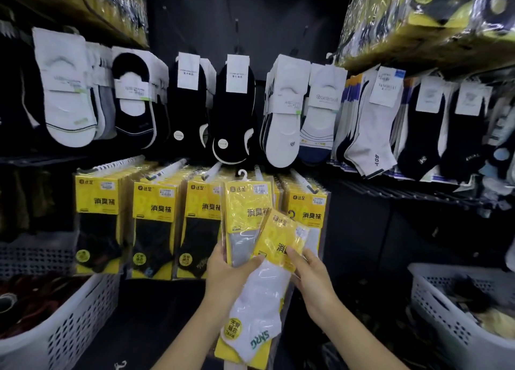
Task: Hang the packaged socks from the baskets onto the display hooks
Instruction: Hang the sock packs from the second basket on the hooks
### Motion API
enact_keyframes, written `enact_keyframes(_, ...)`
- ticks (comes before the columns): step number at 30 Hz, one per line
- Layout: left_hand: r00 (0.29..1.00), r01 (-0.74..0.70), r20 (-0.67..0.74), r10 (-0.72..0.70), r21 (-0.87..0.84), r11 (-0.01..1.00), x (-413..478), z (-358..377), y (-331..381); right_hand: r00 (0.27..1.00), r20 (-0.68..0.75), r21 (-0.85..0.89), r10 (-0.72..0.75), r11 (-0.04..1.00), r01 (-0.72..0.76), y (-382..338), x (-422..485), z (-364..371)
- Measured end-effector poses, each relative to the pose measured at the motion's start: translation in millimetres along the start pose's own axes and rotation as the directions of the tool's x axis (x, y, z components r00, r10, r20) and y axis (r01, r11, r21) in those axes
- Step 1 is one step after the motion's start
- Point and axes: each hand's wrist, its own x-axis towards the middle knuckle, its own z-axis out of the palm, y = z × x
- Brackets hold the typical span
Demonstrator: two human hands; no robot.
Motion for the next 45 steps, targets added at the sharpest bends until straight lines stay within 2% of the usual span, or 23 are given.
enact_keyframes(3, 0.999, -0.001, 0.047, 0.003, -0.04, 0.999, -6, 1, 4, 0.999, -0.036, 0.031, -0.016, 0.999, 0.017, -3, -4, -5)
enact_keyframes(5, 1.0, -0.014, 0.013, 0.014, -0.024, 1.0, -5, -2, 7, 0.997, -0.079, 0.032, -0.01, 0.999, 0.012, -5, -2, -13)
enact_keyframes(10, 0.997, -0.072, -0.035, 0.074, 0.061, 0.996, 2, -16, 13, 0.981, -0.176, -0.083, -0.079, 0.994, 0.065, -13, 8, -42)
enact_keyframes(17, 0.989, -0.139, -0.029, 0.142, 0.083, 0.987, 17, -24, 21, 0.942, -0.272, -0.165, -0.199, 0.974, 0.158, -50, 48, -76)
enact_keyframes(23, 0.99, -0.138, -0.021, 0.14, 0.077, 0.987, 31, -22, 15, 0.958, -0.158, -0.257, -0.24, 0.947, 0.194, -62, 85, -76)
enact_keyframes(30, 0.989, -0.145, -0.007, 0.145, 0.061, 0.988, 39, -17, 7, 0.976, -0.038, -0.184, -0.213, 0.962, 0.203, -44, 110, -73)
enact_keyframes(33, 0.989, -0.147, 0.008, 0.147, 0.046, 0.988, 41, -13, 4, 0.979, -0.028, -0.165, -0.2, 0.967, 0.193, -35, 121, -71)
enact_keyframes(35, 0.989, -0.149, 0.01, 0.149, 0.036, 0.988, 42, -10, 3, 0.978, -0.07, -0.183, -0.198, 0.966, 0.182, -30, 129, -68)
enact_keyframes(38, 0.987, -0.158, 0.032, 0.157, 0.045, 0.986, 42, -5, 0, 0.955, -0.244, -0.266, -0.167, 0.959, 0.1, -19, 138, -70)
enact_keyframes(42, 0.988, -0.147, 0.051, 0.147, 0.002, 0.989, 38, 0, -1, 0.886, -0.457, -0.232, -0.081, 0.972, -0.031, 2, 131, -85)
enact_keyframes(45, 0.988, -0.135, 0.076, 0.134, 0.009, 0.991, 35, 5, -1, 0.853, -0.517, -0.222, -0.071, 0.974, -0.053, 9, 113, -98)
